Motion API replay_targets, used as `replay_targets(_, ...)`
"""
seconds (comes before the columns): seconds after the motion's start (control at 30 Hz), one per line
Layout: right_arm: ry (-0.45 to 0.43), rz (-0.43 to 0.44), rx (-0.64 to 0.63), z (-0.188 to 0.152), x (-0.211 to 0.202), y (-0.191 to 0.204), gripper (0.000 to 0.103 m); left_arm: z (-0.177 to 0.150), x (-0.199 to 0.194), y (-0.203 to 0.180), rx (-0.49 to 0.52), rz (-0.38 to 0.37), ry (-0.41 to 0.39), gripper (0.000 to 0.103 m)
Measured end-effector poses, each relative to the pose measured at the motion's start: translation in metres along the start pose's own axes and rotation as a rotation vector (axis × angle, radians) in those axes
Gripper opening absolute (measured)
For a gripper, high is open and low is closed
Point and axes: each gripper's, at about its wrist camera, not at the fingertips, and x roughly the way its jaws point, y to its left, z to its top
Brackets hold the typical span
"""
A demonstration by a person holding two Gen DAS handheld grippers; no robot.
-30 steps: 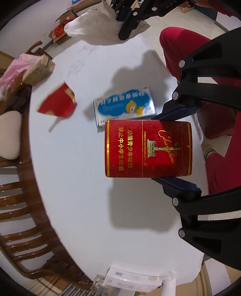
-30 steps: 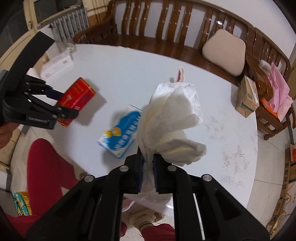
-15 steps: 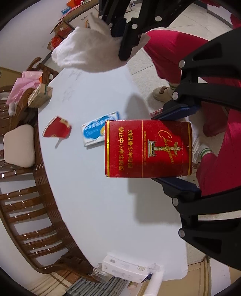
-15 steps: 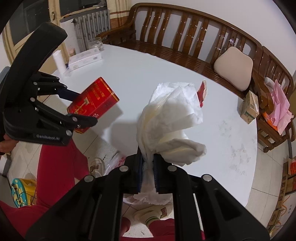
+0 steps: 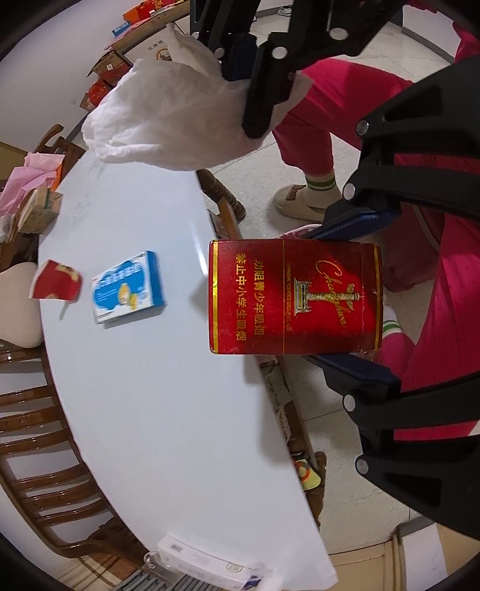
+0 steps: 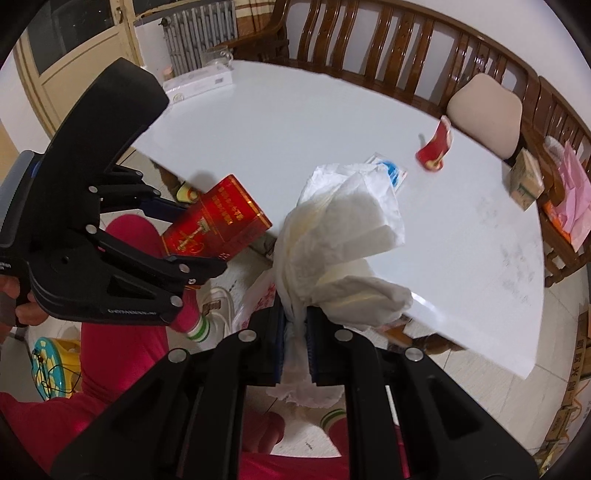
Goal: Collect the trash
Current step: 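Carry the red box and tissue down into the trash bag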
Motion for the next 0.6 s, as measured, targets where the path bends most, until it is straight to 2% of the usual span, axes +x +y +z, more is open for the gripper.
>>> replay_targets(0.27,0.06,0.023,0.015,-0.028,0.029,0.012,0.011,-0.024,0.036,-0.011,0.01,0.014,0.025,0.054)
replay_targets(0.6,0.15,0.065,0.067,-0.054,0.087,0.013,0.011,-0.043,0.094,-0.011,-0.008,-0.006,0.101,0.054)
